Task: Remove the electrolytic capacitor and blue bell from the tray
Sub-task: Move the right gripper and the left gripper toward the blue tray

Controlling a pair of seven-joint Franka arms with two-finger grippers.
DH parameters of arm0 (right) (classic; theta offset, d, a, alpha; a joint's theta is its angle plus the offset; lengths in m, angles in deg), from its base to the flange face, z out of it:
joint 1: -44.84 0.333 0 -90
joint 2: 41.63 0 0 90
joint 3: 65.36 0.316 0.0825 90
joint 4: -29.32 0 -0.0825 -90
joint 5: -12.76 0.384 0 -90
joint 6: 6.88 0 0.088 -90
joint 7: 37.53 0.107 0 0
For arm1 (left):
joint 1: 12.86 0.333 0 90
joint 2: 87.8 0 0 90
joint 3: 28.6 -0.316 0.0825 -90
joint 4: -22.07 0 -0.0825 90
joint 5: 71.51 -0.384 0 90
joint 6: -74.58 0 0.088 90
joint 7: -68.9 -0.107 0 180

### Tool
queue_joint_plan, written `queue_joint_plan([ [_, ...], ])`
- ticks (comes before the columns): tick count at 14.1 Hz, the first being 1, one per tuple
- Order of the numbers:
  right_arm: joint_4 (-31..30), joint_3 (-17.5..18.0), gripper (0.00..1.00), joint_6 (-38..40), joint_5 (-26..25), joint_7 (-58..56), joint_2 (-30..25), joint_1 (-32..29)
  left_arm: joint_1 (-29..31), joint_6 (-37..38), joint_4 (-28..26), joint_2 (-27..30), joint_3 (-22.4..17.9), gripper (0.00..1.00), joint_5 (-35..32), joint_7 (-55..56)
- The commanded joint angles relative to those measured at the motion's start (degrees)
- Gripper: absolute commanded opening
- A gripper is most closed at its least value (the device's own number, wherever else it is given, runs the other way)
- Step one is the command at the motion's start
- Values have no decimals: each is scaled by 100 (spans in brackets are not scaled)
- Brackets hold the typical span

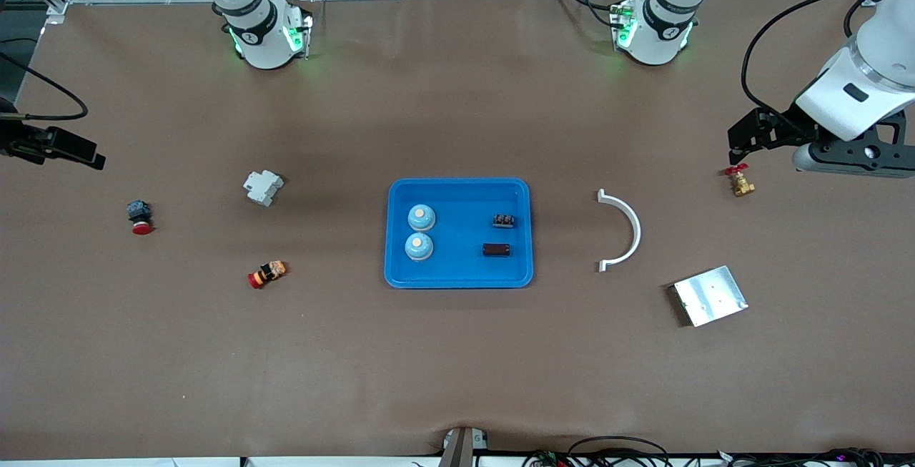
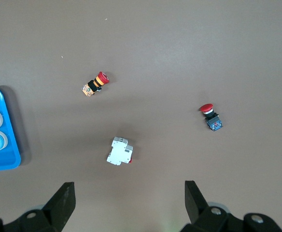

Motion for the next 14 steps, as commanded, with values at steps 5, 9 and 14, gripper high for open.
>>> queue_joint_plan([
  [5,10,19,100,14,-57,8,-11,-1,14,92,130,28,-4,100,56,46],
  [9,10,28,100,23,-57,17,-11,121,-39,459,122,72,58,100,21,98],
  [14,10,28,100,-74,13,52,50,463,-83,698,60,-33,93,100,179,1535],
])
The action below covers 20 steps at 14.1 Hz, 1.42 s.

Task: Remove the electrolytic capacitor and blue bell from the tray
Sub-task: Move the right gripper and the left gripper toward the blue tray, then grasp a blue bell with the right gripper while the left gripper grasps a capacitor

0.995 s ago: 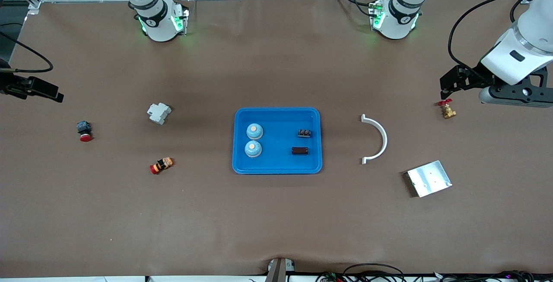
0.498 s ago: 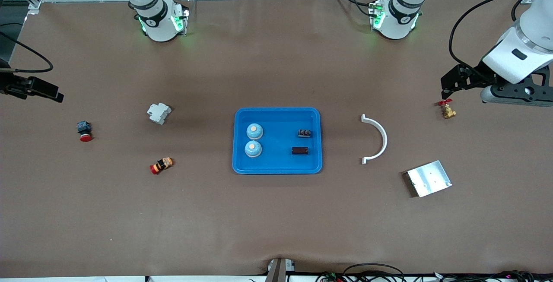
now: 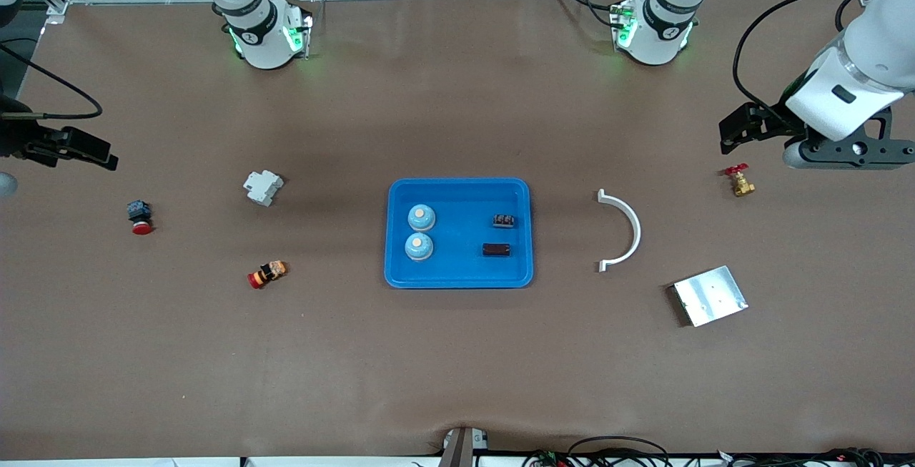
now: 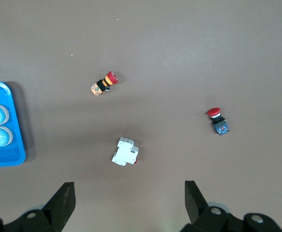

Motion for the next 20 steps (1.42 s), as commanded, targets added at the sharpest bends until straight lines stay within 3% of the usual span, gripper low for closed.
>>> queue_joint_plan([
  [1,11,-6,100,-90,-7,98,120,368,-67,169,23,-14,97,100,141,1064],
  [4,-15,3,100,-231,1,125,445,896,-102,196,-126,-75,370,100,132,2208],
  [8,-59,-6,100,-591,1,826,884,1782,-189,-31,-65,-610,897,100,97,4841],
  [12,-103,-6,100,-872,1,1799,1350,2487,-611,-638,75,-1296,942,100,97,7014],
  [16,-138,3,100,-1171,10,3250,1772,2953,-937,-850,672,-2174,942,100,106,8115],
  [20,-1014,-6,100,-2609,387,4105,1852,3358,-1121,-1394,735,-2659,933,100,71,9090],
])
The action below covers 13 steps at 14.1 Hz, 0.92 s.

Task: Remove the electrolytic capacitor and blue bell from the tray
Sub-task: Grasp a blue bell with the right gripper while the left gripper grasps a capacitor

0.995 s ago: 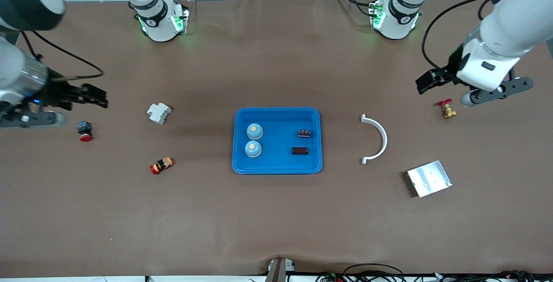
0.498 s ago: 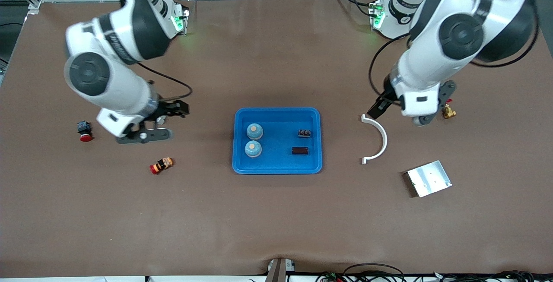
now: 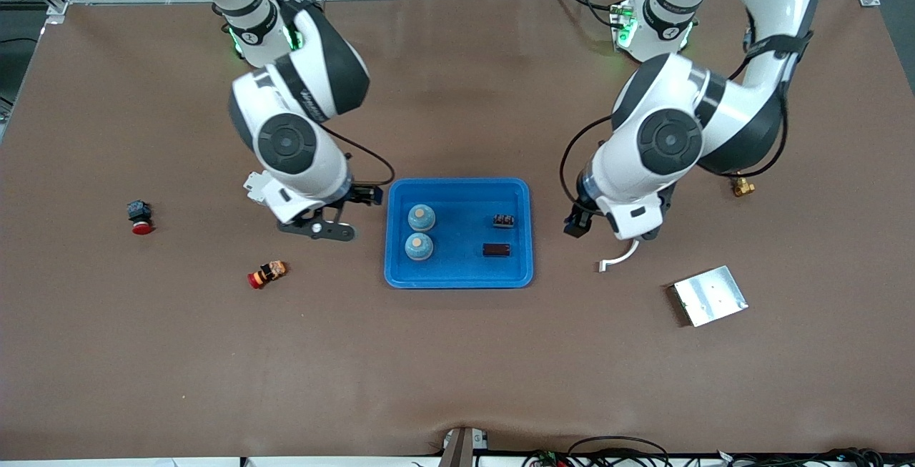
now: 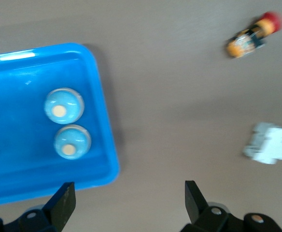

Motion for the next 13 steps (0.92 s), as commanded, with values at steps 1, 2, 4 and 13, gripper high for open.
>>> queue_joint_plan([
  [1,-740,-56,100,-1001,234,443,-74,204,-156,-277,222,-374,-20,100,25,735],
  [2,-864,-56,100,-1231,234,557,-48,283,-227,-443,222,-497,-37,100,8,938],
  [4,-883,-56,100,-1601,234,882,223,494,-376,-804,213,-725,-46,100,-133,1325],
  [13,-839,-73,100,-2886,217,1807,1121,926,-702,-1903,248,-1526,-108,100,-581,2285],
])
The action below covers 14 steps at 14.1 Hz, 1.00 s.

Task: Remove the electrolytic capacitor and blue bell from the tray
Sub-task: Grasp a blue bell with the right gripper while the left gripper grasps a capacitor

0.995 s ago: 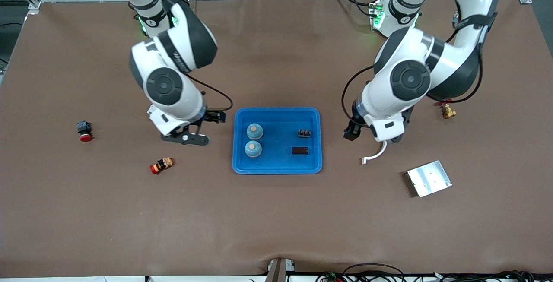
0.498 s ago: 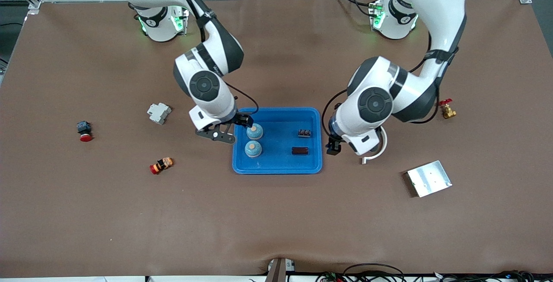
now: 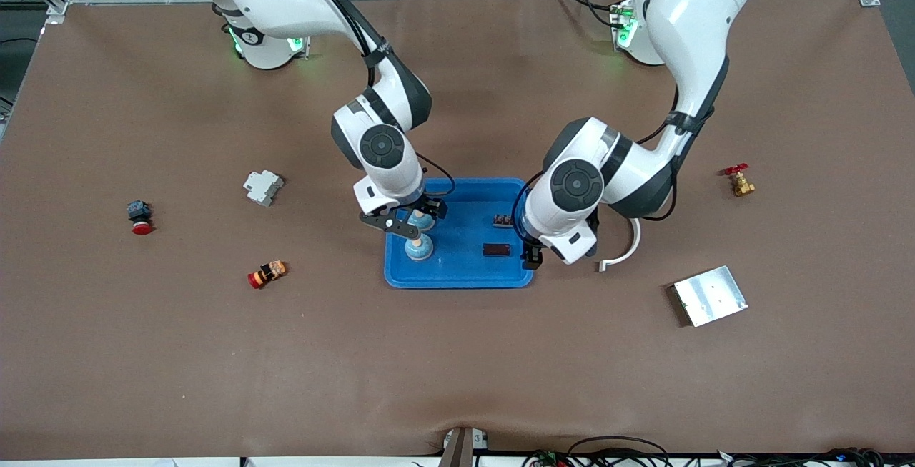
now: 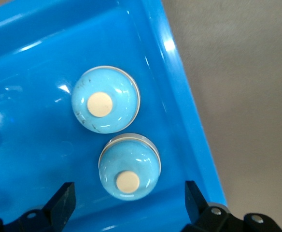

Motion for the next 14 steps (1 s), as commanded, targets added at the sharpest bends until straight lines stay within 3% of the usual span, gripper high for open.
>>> queue_joint_plan([
  [1,86,-69,100,-40,59,159,59,81,-134,-203,182,-286,-72,100,-118,152],
  [7,122,-69,100,-225,24,159,208,160,-801,-415,639,-936,-598,100,-232,327],
  [14,113,-69,100,-400,6,150,340,169,-925,-591,762,-1253,-687,100,-241,345],
])
